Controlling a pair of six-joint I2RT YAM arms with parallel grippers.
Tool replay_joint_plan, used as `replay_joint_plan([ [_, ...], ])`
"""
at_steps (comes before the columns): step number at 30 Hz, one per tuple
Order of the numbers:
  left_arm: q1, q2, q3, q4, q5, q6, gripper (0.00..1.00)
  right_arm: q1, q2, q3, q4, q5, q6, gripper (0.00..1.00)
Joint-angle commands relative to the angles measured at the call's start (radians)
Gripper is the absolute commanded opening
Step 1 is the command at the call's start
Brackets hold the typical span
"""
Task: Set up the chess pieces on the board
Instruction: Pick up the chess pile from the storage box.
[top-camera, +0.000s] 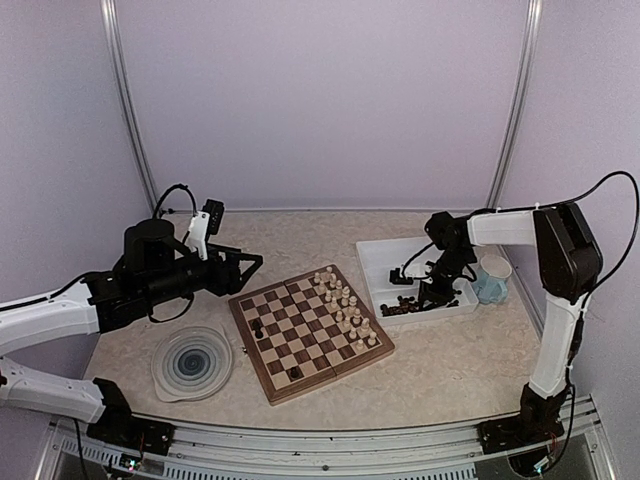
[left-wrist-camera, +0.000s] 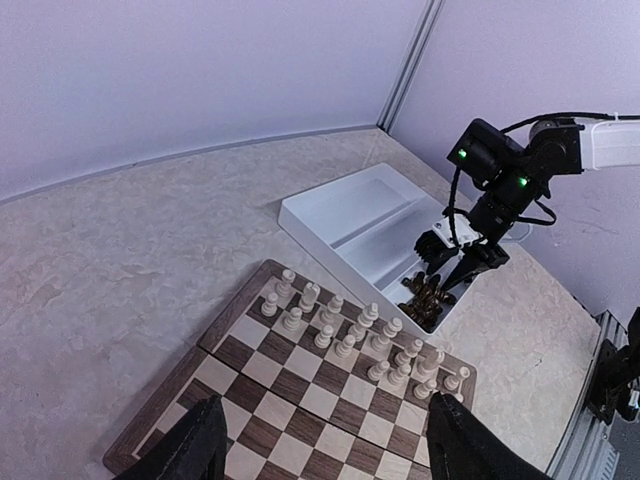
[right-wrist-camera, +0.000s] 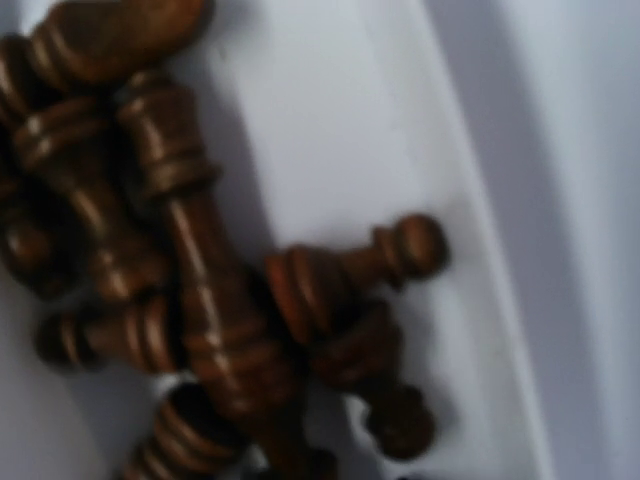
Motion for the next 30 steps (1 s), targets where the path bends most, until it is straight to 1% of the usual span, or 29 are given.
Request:
replay_joint_plan([
  [1, -0.006, 0.009, 0.035, 0.027, -0.007, 0.013, 0.68, 0.030, 0.034, -0.023, -0.076, -0.001, -0.080, 0.36],
  [3, -0.006, 0.009, 0.031, 0.030, -0.006, 0.014, 0.68, 0.037, 0.024, -0.035, -0.071, -0.006, -0.087, 0.36],
  [8, -0.006, 0.016, 0.013, 0.068, 0.003, 0.000, 0.69, 0.045, 0.017, -0.031, -0.051, -0.029, -0.071, 0.31],
  [12, -0.008, 0.034, 0.010, 0.091, 0.017, -0.006, 0.68, 0.066, 0.013, -0.032, -0.029, -0.039, -0.073, 0.34],
  [13, -0.008, 0.036, 0.010, 0.097, 0.020, -0.006, 0.68, 0.075, 0.016, -0.030, -0.024, -0.041, -0.075, 0.33],
  [14, -0.007, 0.040, 0.010, 0.103, 0.022, -0.006, 0.68, 0.084, 0.023, -0.027, -0.022, -0.042, -0.075, 0.31],
  [18, -0.009, 0.053, 0.010, 0.125, 0.036, -0.013, 0.68, 0.106, 0.059, 0.001, -0.037, -0.050, -0.075, 0.12],
  [20, -0.012, 0.059, 0.012, 0.132, 0.037, -0.015, 0.68, 0.106, 0.051, 0.014, -0.056, -0.059, -0.074, 0.06],
  [23, -0.020, 0.069, 0.016, 0.140, 0.035, -0.015, 0.68, 0.104, 0.003, 0.011, -0.059, -0.059, -0.075, 0.03],
  [30, -0.046, 0.121, 0.039, 0.172, 0.039, -0.009, 0.68, 0.076, -0.104, 0.009, -0.091, -0.074, -0.068, 0.02],
])
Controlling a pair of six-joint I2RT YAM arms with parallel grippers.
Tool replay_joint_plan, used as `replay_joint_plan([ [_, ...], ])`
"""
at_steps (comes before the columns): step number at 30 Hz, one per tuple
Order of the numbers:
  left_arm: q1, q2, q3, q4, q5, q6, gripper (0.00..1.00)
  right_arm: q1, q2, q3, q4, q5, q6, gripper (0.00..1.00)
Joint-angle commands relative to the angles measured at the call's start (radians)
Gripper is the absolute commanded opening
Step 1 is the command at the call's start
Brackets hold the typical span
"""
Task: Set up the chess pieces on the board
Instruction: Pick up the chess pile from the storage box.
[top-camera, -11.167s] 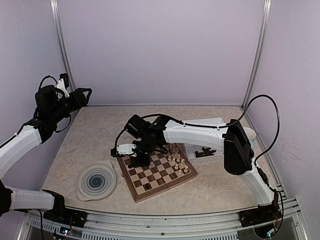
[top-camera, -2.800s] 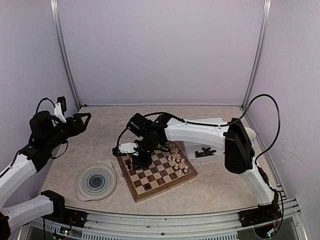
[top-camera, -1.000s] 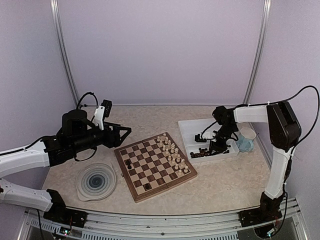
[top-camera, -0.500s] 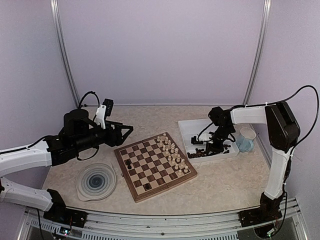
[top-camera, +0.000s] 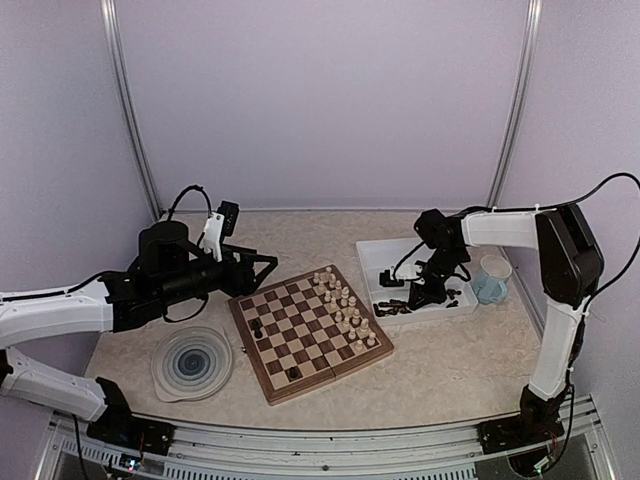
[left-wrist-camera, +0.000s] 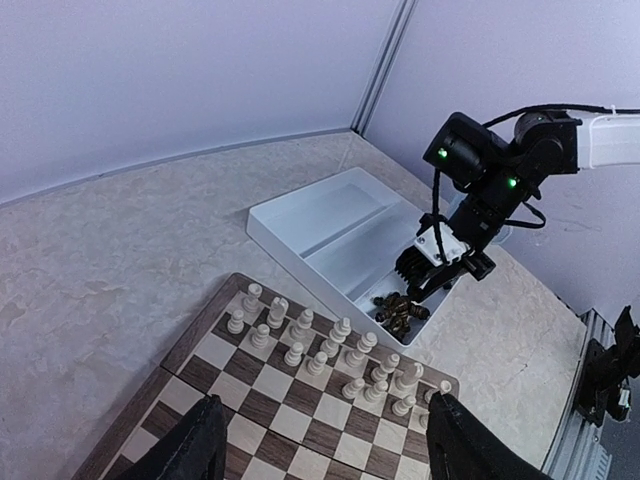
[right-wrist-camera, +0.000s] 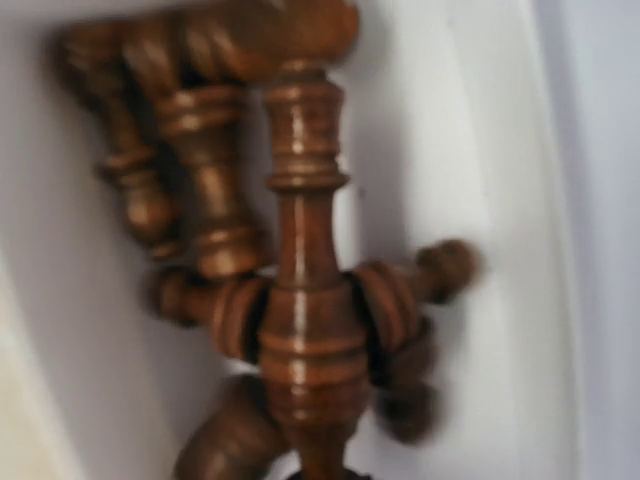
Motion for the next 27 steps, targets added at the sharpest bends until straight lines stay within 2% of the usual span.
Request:
replay_joint_plan([
  [1, -0.024, 0.039, 0.043, 0.050, 0.014, -0.001, 0.68, -0.011, -0.096, -0.007, -0.082, -0.084, -0.035, 0.02],
  [10, -0.072, 0.183, 0.120, 0.099, 0.023, -0.033, 0.68, -0.062, -0.160, -0.037, -0.085, -0.109, -0.030, 0.02],
  [14, -0.073, 0.315, 0.225, 0.112, 0.056, -0.151, 0.67, -0.087, -0.193, -0.037, -0.055, -0.170, -0.005, 0.01],
  [21, -0.075, 0.590, 0.448, 0.162, 0.202, -0.359, 0.60, -0.124, -0.247, -0.071, 0.019, -0.266, 0.044, 0.01],
  [27, -0.102, 0.809, 0.704, 0.122, 0.297, -0.437, 0.59, -0.134, -0.289, -0.098, 0.054, -0.305, 0.068, 0.01],
])
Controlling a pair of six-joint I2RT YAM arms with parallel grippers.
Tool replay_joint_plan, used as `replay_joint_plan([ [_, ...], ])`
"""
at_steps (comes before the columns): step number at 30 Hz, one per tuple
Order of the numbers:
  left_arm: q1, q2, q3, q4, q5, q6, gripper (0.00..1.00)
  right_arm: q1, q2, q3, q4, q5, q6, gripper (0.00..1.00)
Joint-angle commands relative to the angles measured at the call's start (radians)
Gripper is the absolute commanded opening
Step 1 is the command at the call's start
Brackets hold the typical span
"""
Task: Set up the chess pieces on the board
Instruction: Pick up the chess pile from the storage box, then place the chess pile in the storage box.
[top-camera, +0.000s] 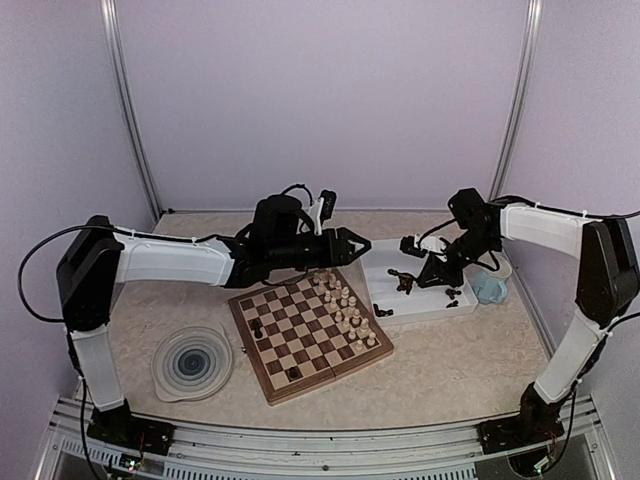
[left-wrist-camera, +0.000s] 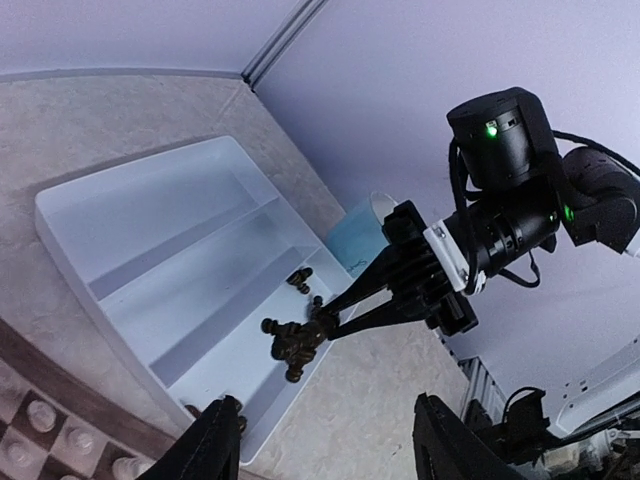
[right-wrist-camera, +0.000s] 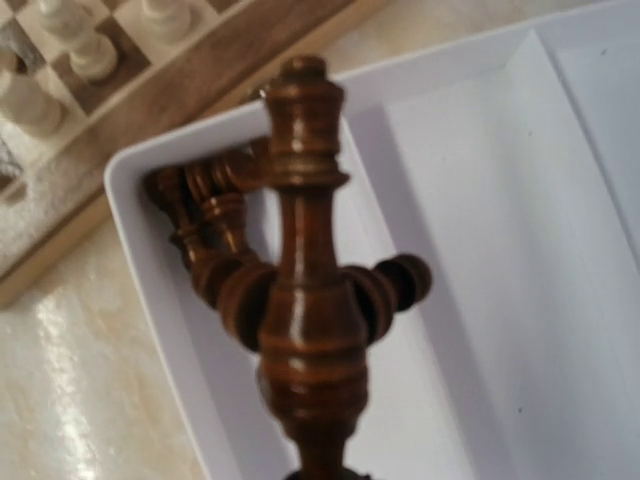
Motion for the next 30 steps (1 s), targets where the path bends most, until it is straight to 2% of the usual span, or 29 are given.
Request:
replay_joint_plan([
  [1, -0.026, 0.143, 0.178, -0.017, 0.106, -0.109, 0.59, -0.011, -0.049, -0.023, 0.027, -0.085, -0.002, 0.01],
  [7, -0.040, 0.314, 0.340, -0.044, 0.157, -0.188, 0.52, -0.011, -0.071, -0.030, 0.035, -0.093, 0.010, 0.01],
  [18, -0.045, 0.376, 0.372, -0.031, 0.151, -0.221, 0.42, -0.014, -0.071, -0.033, 0.034, -0.089, 0.011, 0.01],
  [23, -0.043, 0.376, 0.352, -0.030, 0.116, -0.229, 0.52, -0.014, -0.068, -0.029, 0.032, -0.086, 0.012, 0.01],
  [30, -0.038, 0.351, 0.323, 0.005, 0.087, -0.225, 0.56, -0.015, -0.058, -0.027, 0.031, -0.083, 0.015, 0.01],
])
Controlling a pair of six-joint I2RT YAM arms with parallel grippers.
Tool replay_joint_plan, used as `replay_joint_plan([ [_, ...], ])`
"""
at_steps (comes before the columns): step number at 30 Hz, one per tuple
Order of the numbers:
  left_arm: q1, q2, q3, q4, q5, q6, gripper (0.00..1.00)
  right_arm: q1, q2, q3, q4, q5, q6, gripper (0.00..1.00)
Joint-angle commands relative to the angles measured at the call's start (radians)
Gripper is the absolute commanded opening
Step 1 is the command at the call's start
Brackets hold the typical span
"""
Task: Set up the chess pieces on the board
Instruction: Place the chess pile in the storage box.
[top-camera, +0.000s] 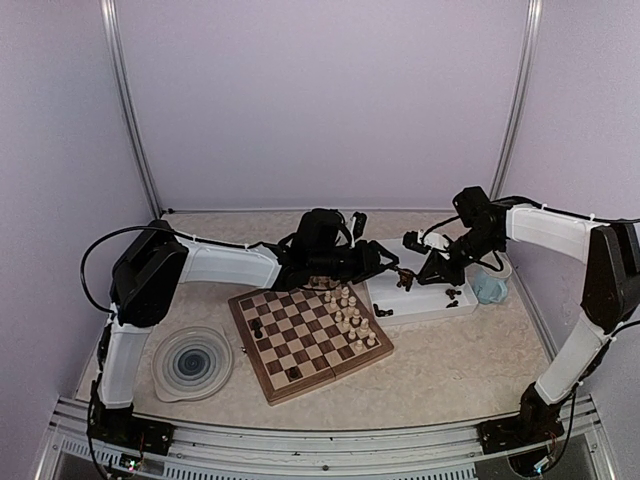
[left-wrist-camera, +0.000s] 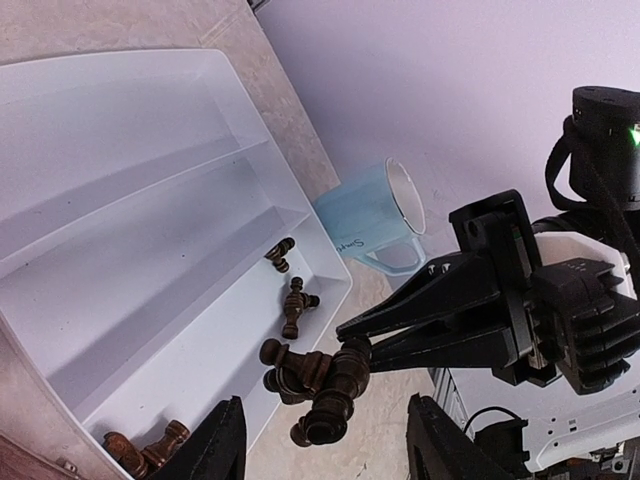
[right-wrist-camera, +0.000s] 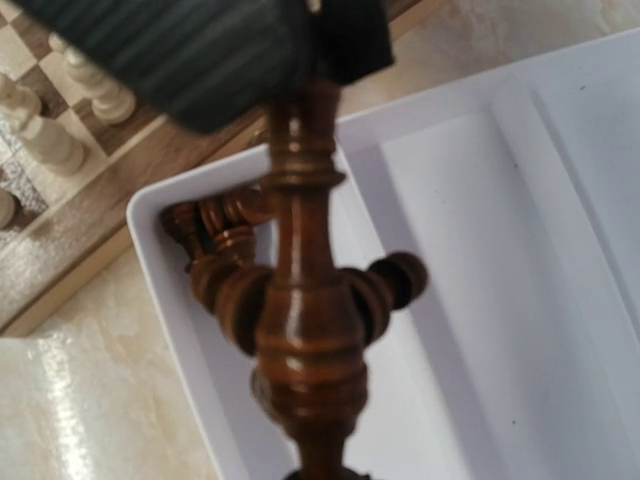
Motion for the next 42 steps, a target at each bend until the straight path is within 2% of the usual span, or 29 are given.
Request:
replay_joint_plan([
  [1, -0.002, -0.015, -0.020, 0.050, -0.026, 0.004, 0.56, -0.008, -0.009, 0.005, -0.002, -0.032, -0.014, 0.01],
  [10, 0.000, 0.029, 0.022, 0.078, 0.055, -0.027, 0.36, -0.008, 0.001, 0.019, -0.009, -0.037, -0.008, 0.01],
  [18, -0.003, 0.060, 0.057, 0.063, 0.076, -0.033, 0.30, -0.008, 0.011, 0.026, -0.003, -0.040, 0.002, 0.02],
  [26, -0.002, 0.065, 0.063, 0.077, 0.055, -0.021, 0.01, -0.026, 0.032, 0.008, 0.014, -0.008, -0.006, 0.01],
  [32, 0.000, 0.086, 0.093, 0.098, 0.066, -0.029, 0.00, -0.124, 0.085, -0.010, 0.017, -0.031, -0.033, 0.01],
  [36, -0.002, 0.105, 0.107, 0.118, 0.076, -0.042, 0.00, -0.132, 0.106, -0.022, 0.023, -0.041, -0.032, 0.03],
  [38, -0.002, 0.113, 0.116, 0.124, 0.079, -0.048, 0.00, -0.131, 0.113, -0.018, 0.027, -0.057, -0.022, 0.10],
  [39, -0.001, 0.116, 0.120, 0.126, 0.078, -0.052, 0.00, -0.131, 0.113, -0.016, 0.031, -0.062, -0.014, 0.19],
  [41, -0.002, 0.122, 0.124, 0.132, 0.083, -0.058, 0.00, -0.130, 0.108, -0.007, 0.034, -0.074, 0.003, 0.43],
  [42, -0.002, 0.123, 0.127, 0.134, 0.087, -0.059, 0.00, -0.130, 0.100, -0.004, 0.031, -0.089, 0.008, 0.49],
])
